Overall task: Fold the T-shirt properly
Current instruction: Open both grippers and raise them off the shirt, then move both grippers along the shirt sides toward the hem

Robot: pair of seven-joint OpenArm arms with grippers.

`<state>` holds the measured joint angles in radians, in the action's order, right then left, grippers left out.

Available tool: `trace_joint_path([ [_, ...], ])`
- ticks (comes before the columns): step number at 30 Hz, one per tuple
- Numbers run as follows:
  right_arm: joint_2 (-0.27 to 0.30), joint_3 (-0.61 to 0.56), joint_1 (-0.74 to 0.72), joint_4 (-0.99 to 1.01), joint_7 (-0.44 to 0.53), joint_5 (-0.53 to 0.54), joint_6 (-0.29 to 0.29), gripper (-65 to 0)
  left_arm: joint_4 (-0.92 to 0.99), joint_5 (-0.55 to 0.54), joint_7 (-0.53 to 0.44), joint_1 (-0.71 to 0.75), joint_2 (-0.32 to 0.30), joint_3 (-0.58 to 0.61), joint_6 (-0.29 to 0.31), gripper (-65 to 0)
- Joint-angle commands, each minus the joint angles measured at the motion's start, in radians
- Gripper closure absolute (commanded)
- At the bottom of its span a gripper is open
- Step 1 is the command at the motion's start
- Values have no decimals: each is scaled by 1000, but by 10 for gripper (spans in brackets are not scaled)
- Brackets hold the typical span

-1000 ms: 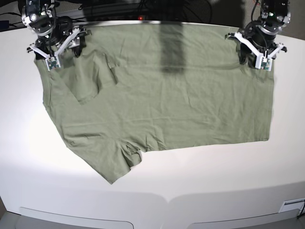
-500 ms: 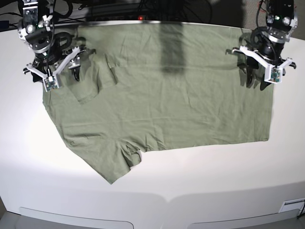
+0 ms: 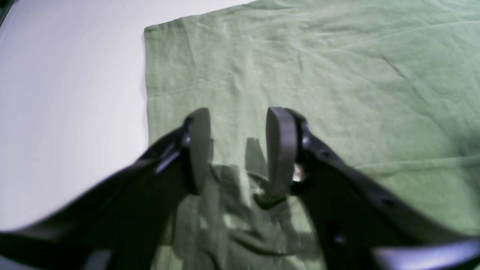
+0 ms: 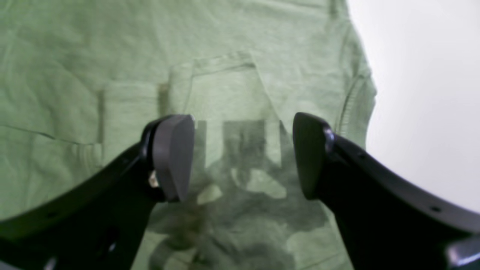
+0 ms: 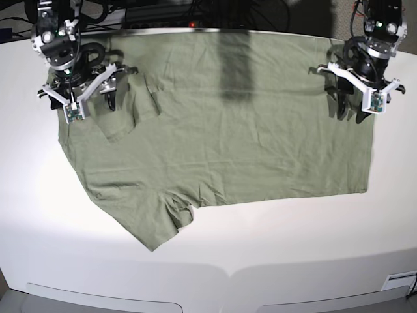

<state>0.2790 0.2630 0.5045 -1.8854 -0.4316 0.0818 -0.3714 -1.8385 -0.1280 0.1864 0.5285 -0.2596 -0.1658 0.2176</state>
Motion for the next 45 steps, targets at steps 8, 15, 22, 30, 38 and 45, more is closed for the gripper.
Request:
trace_joint_path([
  [8,-5,7,0,-20,9,4,4,-477,-20,-3,-29,1,-6,-5,-1,-456],
  [15,-5,7,0,-20,38,5,5,-475,-20,-3,-140,3,-6,-5,-1,-455],
  [22,-5,7,-13,-20,128,5,5,-475,-20,-3,-186,2,-6,-5,-1,-455],
  [30,-5,7,-134,-20,152,9,5,-475,-20,-3,-284,-72,-6,-5,0,-455],
  [38,-6,5,-318,-20,152,178,4,-475,-20,-3,-284,-215,-6,-5,0,-455],
  [45,-76,5,-473,-20,87,211,2,-475,-20,-3,-272,-302,-6,-5,0,-455],
])
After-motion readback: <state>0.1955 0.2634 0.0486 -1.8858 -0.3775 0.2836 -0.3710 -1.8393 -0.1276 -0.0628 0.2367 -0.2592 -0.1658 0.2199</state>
